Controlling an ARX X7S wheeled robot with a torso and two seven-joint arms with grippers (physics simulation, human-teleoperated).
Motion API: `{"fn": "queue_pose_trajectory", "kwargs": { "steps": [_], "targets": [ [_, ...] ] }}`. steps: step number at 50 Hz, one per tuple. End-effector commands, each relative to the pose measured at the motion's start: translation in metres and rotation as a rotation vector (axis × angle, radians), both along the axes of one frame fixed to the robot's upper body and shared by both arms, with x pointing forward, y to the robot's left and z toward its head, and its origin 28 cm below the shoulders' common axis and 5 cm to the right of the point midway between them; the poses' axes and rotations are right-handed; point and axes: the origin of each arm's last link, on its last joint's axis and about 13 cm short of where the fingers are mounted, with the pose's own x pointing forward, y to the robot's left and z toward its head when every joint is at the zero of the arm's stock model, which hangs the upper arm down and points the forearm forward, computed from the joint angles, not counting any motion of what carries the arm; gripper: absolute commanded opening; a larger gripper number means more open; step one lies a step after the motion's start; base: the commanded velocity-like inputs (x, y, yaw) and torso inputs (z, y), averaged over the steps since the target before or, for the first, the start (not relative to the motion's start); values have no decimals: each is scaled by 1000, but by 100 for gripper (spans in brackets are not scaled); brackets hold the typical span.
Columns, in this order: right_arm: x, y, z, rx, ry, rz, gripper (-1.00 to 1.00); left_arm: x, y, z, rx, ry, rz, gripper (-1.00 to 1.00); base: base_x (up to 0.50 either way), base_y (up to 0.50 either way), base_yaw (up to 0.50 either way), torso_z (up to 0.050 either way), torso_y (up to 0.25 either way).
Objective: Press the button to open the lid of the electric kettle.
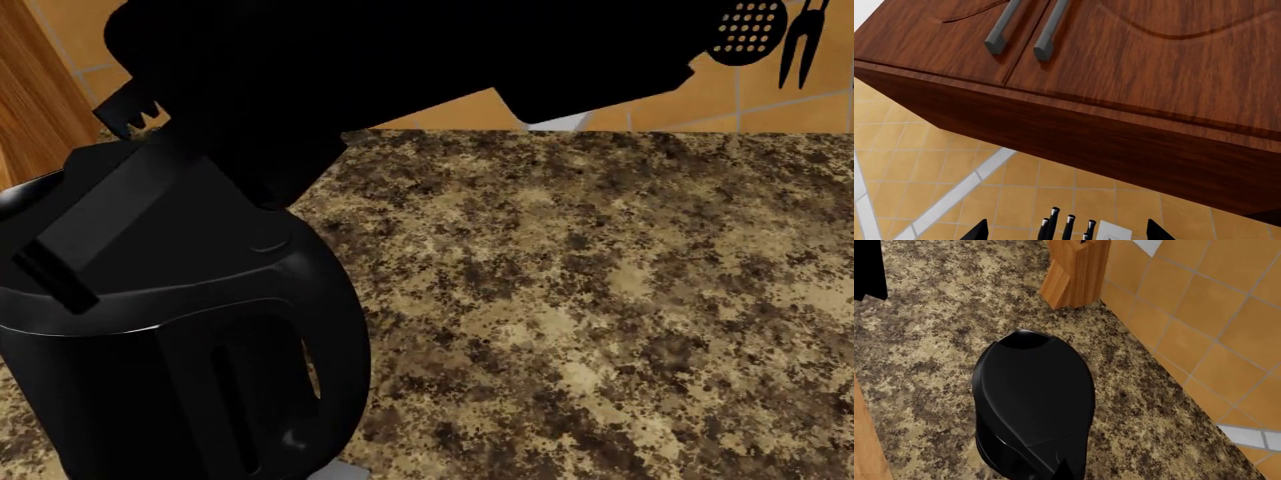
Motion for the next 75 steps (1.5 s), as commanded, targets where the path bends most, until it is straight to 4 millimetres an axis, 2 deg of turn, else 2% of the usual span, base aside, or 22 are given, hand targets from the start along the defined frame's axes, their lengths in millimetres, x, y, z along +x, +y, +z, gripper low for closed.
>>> {"fn": "queue_pose_trajectory", "kwargs": {
  "steps": [1,9,18,30,75],
  "targets": [
    [5,6,-7,-36,41,56,-100,0,0,0,0,-4,-8,100,0,0,0,0,0],
    [18,7,-7,-38,62,29,-100,-2,-1,1,5,-9,-15,100,0,0,0,0,0],
    [37,9,-20,-98,119,-24,-100,-3,0,2,1,-10,-16,100,0,0,0,0,0],
    [47,20,-27,-143,145,-32,-100,-3,1,2,-2,-13,-15,100,0,0,0,0,0],
    [68,34,-59,-266,223,-33,-100,-7,4,4,-14,-27,-10,100,0,0,0,0,0]
  ]
}}
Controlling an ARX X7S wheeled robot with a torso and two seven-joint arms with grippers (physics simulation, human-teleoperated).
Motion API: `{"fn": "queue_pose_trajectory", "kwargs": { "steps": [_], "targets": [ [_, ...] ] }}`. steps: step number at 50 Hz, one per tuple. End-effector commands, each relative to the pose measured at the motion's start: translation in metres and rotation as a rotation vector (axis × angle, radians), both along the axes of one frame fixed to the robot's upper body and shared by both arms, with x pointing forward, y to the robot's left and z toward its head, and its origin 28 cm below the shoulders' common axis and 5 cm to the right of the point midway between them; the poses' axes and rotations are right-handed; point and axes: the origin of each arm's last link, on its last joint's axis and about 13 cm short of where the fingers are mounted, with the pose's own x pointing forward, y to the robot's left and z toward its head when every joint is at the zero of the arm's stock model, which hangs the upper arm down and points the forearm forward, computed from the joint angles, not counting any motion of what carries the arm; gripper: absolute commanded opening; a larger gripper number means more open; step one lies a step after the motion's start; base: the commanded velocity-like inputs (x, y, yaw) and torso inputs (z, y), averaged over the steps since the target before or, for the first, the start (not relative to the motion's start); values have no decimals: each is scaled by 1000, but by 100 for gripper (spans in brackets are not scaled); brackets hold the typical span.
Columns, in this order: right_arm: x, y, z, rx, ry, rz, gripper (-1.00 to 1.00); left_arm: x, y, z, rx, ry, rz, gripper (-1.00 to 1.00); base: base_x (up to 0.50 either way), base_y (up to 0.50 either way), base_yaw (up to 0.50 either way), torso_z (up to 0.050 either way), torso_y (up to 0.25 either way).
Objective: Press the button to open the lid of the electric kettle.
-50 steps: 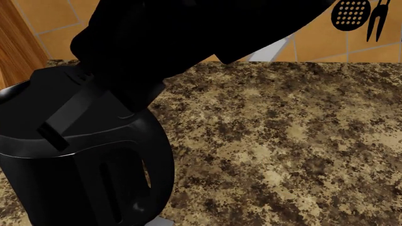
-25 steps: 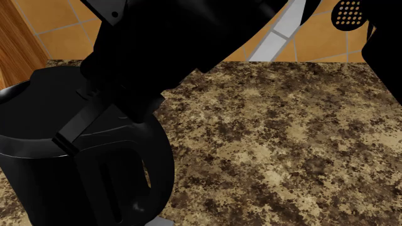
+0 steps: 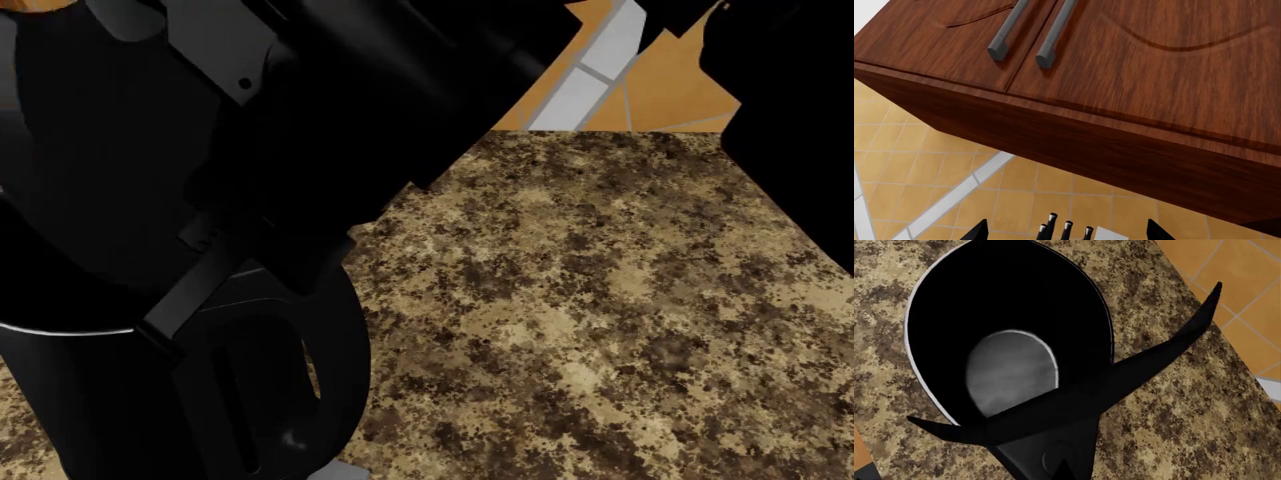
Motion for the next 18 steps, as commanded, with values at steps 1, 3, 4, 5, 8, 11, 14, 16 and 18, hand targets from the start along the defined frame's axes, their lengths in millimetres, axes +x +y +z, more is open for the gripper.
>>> {"fn": "queue_pose_trajectory", "kwargs": {
  "steps": [1,3,4,5,8,11,14,16,18],
  "targets": [
    [10,4,-15,-46,34,-9,-100,-1,1,1,-3,-5,3,100,0,0,0,0,0],
    [10,4,-19,-62,48,-10,-100,-1,1,1,-3,-5,2,100,0,2,2,0,0],
    [10,4,-19,-66,50,-13,-100,-1,1,1,-2,-5,2,100,0,0,3,0,0],
    [10,4,-19,-73,52,-16,-100,-1,1,0,-2,-4,2,100,10,3,0,0,0],
    [9,4,-18,-74,50,-17,-100,-1,1,0,-3,-5,1,100,0,1,2,0,0],
    [9,3,-18,-78,49,-19,-100,0,0,0,0,-4,-1,100,4,0,0,0,0],
    [9,3,-19,-81,51,-22,-100,-1,0,0,-1,-5,0,100,0,1,1,0,0],
    [9,3,-19,-84,52,-23,-100,-1,0,0,-1,-5,1,100,0,0,0,0,0],
    [9,3,-19,-88,53,-24,-100,0,0,0,0,-4,1,100,6,0,0,0,0]
  ]
}}
